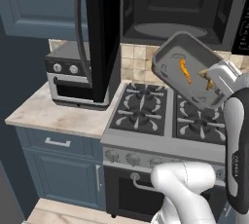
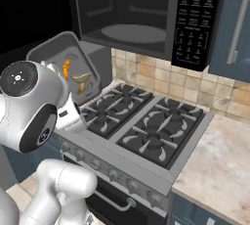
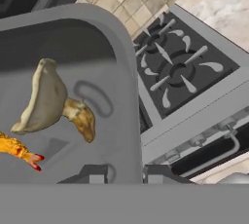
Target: Place the tupperware containing the shrimp and mushroom meal in the microwave. Close the microwave door and press the start button to reheat the meal.
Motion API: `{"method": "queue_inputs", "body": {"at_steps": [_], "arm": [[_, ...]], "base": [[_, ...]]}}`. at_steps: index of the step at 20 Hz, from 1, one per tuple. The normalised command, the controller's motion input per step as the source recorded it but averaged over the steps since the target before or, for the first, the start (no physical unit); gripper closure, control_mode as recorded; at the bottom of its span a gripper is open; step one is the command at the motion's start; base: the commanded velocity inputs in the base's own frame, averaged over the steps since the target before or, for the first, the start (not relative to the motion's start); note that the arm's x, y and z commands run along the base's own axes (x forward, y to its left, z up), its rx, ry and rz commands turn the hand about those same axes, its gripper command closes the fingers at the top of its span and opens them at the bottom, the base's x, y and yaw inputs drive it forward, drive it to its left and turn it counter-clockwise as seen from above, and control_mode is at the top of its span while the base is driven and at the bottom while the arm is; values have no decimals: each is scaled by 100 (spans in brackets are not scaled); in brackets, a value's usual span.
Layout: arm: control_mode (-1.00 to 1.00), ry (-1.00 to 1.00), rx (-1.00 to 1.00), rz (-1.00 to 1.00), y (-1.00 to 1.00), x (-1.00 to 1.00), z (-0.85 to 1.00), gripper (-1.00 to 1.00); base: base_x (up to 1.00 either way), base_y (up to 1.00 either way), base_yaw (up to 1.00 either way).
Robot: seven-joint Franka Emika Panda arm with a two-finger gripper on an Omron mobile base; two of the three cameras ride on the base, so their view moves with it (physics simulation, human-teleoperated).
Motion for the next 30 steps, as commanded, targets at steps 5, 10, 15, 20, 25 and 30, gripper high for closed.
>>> {"method": "queue_inputs", "body": {"at_steps": [5, 10, 15, 20, 25, 30], "arm": [[-100, 0, 0, -3, 0, 2, 27, 100], [-100, 3, 0, -3, 0, 18, 24, 100], [-100, 5, 1, -8, 0, 37, 27, 100], [-100, 6, 2, -15, -1, 51, 20, 100], [-100, 2, 1, -17, -3, 46, 7, 100], [-100, -2, 0, -8, -14, 37, 0, 100]], "base": [[0, 0, 0], [0, 0, 0], [0, 0, 0], [0, 0, 0], [0, 0, 0], [0, 0, 0]]}}
